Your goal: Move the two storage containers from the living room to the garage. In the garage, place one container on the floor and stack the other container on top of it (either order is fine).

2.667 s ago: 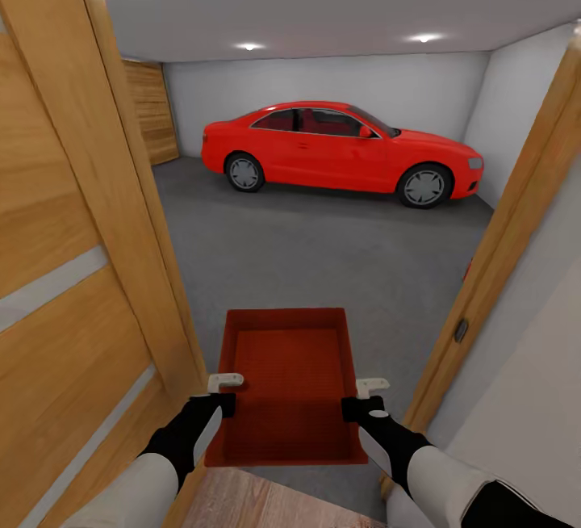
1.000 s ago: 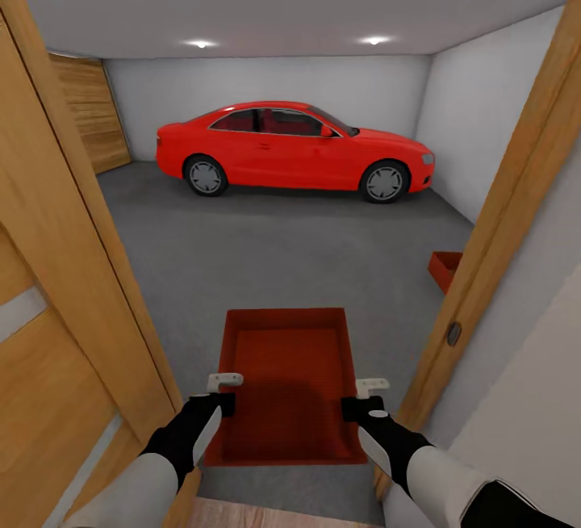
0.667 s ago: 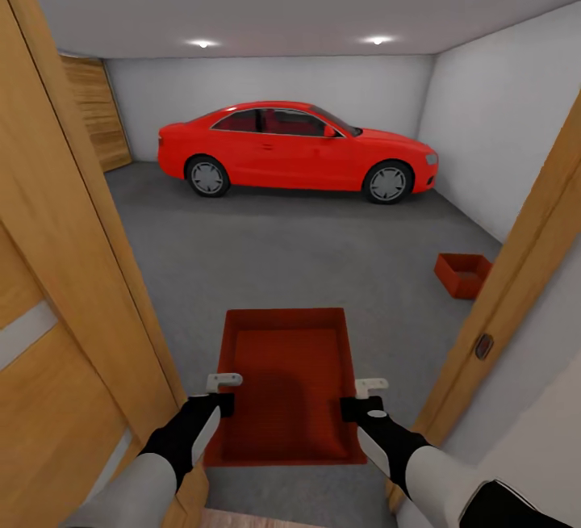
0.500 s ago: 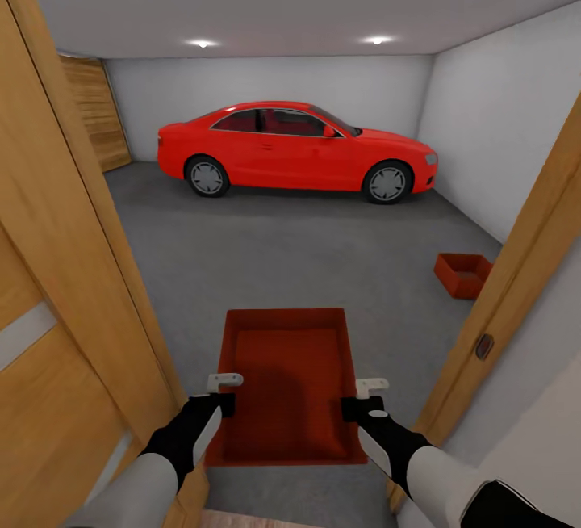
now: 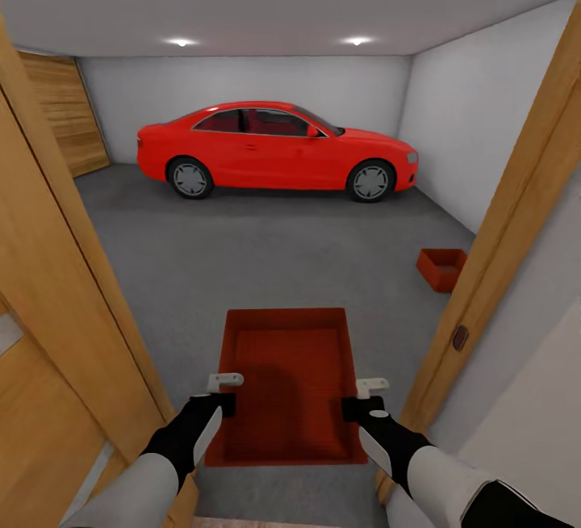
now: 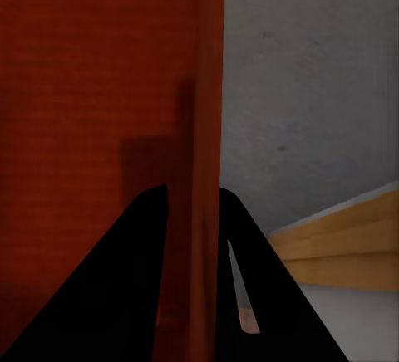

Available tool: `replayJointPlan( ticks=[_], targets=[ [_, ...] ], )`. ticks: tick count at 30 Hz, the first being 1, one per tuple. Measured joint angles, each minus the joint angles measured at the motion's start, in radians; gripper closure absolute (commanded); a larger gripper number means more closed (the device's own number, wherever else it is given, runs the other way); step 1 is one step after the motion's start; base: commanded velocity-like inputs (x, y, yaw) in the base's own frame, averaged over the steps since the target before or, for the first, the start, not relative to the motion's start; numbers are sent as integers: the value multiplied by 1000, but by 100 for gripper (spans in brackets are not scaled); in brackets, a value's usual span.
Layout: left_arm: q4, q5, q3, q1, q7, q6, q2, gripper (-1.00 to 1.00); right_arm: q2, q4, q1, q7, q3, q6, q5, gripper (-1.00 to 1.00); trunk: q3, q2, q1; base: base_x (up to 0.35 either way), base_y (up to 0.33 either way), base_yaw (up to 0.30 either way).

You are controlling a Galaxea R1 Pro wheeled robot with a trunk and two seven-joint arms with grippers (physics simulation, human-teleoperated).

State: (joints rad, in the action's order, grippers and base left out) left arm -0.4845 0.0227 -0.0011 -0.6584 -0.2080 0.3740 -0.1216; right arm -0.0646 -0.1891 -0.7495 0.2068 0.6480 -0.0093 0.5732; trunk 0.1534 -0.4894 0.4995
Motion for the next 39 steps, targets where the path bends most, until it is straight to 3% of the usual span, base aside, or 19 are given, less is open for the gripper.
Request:
replayJointPlan(
  ticks=[10,31,39],
  targets=[
    [0,3,-2,0,6,0,6,100,-5,0,0,7,2,0,1,100,0,0,0,51,201,-1],
    [-2,3,-2,0,-2,0,0,100,0,-1,0,-1,-3,0,-4,100,0,0,0,4,5,0],
    [0,5,-2,0,7,-2,7,100,-6,-1,0,8,-2,0,-5,100,0,0,-1,249,0,0]
  ],
)
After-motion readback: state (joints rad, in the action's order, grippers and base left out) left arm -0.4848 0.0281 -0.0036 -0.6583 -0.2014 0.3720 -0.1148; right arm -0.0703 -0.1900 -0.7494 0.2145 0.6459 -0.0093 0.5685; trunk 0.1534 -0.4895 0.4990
